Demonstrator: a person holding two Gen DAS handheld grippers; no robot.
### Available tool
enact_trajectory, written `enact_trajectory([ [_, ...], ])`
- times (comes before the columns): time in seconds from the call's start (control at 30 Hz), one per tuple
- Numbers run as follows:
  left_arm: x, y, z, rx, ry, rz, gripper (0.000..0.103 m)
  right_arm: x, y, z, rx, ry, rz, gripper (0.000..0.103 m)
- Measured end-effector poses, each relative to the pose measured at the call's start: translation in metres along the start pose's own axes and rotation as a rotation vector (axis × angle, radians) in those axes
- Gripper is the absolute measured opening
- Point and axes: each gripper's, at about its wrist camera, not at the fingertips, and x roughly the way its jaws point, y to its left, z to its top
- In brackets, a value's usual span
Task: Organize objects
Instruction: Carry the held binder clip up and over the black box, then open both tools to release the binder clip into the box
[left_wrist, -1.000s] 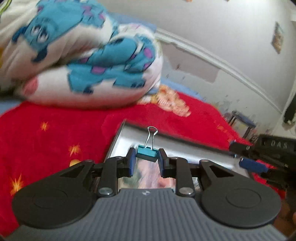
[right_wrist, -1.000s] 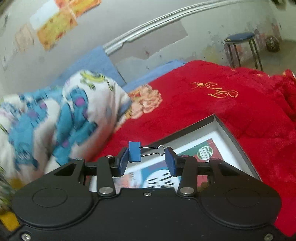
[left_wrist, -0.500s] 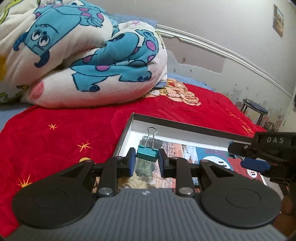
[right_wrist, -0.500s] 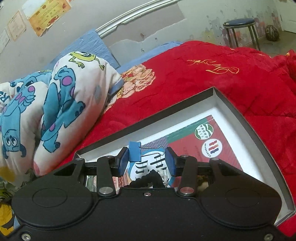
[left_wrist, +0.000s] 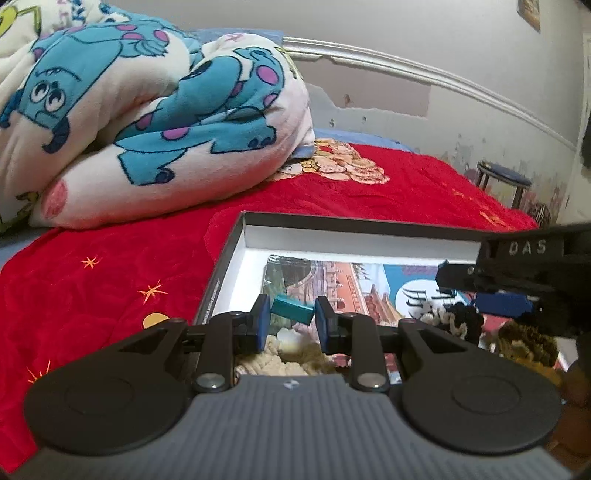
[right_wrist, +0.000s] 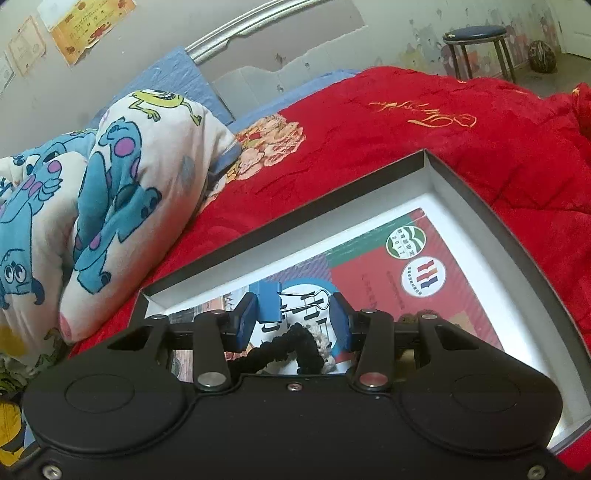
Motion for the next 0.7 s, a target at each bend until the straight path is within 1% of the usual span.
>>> enact_trajectory([
  [0.2, 0.002, -0.003, -0.002, 0.022, 0.013, 0.000, 0.034, 0.003, 0.000, 0.000, 0.002, 0.026, -0.003, 0.042],
  [0.27, 0.003, -0.005, -0.002, 0.035, 0.014, 0.010, 0.037, 0.004, -0.002, -0.001, 0.013, 0.034, -0.003, 0.042],
  [0.33, 0.004, -0.007, -0.003, 0.047, 0.015, 0.021, 0.049, 0.004, -0.005, -0.002, 0.035, 0.026, 0.009, 0.042],
  [0.43, 0.003, -0.010, -0.004, 0.065, 0.010, 0.020, 0.055, 0.004, -0.010, -0.001, 0.064, 0.026, 0.027, 0.043],
  [0.53, -0.003, -0.013, -0.002, 0.074, -0.009, -0.001, 0.068, 0.003, -0.014, -0.001, 0.096, 0.018, 0.046, 0.044],
  [0.57, -0.005, -0.013, -0.001, 0.066, -0.019, -0.014, 0.071, 0.001, -0.015, -0.001, 0.103, 0.006, 0.056, 0.049],
  [0.6, -0.008, -0.012, 0.001, 0.054, -0.030, -0.030, 0.077, 0.000, -0.016, -0.001, 0.108, -0.007, 0.065, 0.052],
  [0.63, -0.013, -0.010, 0.003, 0.039, -0.047, -0.053, 0.082, -0.002, -0.017, -0.002, 0.111, -0.020, 0.080, 0.053],
  [0.7, -0.023, -0.006, 0.008, 0.010, -0.084, -0.084, 0.085, -0.008, -0.016, -0.001, 0.108, -0.042, 0.110, 0.060],
])
